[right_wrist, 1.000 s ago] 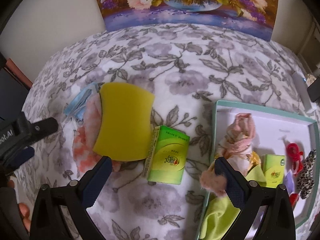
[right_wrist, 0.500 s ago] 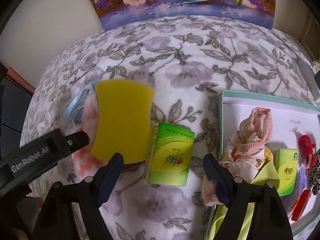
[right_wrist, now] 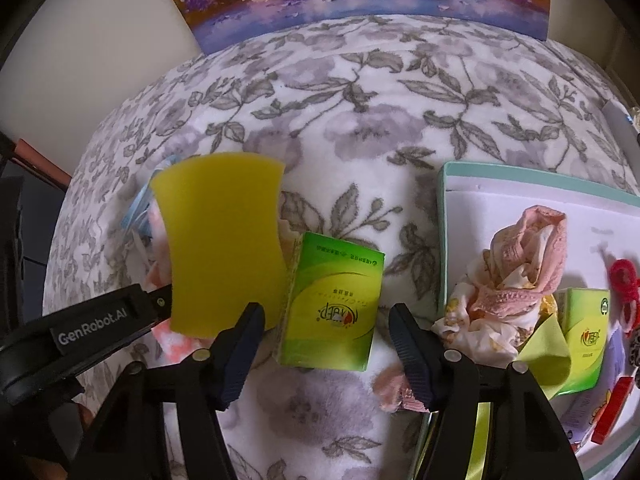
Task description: Organize soft objects
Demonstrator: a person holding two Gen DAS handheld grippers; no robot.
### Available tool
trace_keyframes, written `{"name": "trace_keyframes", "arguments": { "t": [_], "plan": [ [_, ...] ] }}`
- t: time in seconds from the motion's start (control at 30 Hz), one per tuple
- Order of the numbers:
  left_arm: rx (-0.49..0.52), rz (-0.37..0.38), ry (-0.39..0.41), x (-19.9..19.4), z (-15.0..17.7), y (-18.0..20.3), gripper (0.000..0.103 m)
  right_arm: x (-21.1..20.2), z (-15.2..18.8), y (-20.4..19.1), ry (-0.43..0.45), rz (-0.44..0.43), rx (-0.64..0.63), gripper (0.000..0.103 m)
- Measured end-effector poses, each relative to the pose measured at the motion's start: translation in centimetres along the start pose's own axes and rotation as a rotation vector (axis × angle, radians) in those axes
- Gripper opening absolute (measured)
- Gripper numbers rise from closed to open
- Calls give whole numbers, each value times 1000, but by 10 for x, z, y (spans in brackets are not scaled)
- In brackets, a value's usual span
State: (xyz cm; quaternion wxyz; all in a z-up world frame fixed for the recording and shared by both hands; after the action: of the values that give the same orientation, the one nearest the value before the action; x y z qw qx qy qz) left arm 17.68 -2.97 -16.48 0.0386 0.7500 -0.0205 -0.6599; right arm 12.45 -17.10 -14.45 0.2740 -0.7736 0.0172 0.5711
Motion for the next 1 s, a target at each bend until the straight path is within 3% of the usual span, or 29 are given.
{"name": "trace_keyframes", "arguments": {
  "t": [0.2, 0.5, 1.0],
  "plan": [
    [-5, 2, -3, 1, -1, 1, 33, 2, 2, -2, -13, -39, 14, 57],
    [-13, 14, 15, -7, 1, -1, 12, -2, 4, 1, -22, -53, 26, 53],
    [-36, 44, 112, -44, -9, -5, 10, -21, -1, 0, 1, -69, 27, 52]
  ]
}}
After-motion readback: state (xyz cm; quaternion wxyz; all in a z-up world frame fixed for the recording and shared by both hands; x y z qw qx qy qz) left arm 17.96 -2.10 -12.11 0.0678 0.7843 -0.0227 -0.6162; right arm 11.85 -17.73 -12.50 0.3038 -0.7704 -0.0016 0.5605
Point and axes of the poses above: each gripper's, at about its wrist camera, not at the fingertips, and x roughly the way its jaws point, y to its right, z to its underside, the point moved 8 cm from there along x, roughly the way its jaws point, and after that the axes turned 7 degrees about -z, right-handed, at the moved point
